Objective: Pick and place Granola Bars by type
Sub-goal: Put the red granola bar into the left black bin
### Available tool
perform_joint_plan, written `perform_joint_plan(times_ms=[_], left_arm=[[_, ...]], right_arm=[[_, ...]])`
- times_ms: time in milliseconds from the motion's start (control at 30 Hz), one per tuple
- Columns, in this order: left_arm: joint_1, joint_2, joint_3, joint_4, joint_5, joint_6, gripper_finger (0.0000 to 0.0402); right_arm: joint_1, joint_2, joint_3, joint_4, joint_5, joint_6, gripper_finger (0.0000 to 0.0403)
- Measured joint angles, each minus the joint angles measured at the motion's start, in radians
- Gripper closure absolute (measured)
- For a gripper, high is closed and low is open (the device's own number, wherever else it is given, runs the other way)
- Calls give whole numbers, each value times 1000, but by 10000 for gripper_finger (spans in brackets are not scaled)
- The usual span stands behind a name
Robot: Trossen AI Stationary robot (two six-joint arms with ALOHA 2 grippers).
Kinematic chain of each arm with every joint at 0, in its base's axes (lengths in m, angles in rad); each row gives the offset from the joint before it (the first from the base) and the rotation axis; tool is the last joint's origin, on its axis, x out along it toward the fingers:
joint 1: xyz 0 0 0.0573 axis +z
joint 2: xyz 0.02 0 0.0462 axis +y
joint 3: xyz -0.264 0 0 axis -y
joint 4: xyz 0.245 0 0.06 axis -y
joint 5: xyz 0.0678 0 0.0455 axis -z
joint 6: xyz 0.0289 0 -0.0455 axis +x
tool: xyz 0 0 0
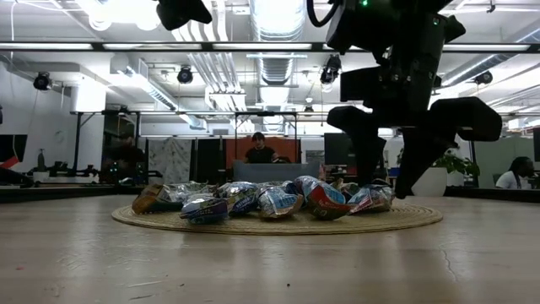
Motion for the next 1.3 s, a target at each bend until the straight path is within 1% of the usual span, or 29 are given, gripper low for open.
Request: perform_joint_plan(times_ms=[400,967,1300], left_arm=[[0,0,0,0,0,-12,402],[0,0,0,0,0,-14,402],[0,0,0,0,0,-18,402]], right_arm=[[0,0,-2,2,-9,27,194],[0,0,-43,33,-8,30,224],[-1,0,-62,53,-4,30,265]])
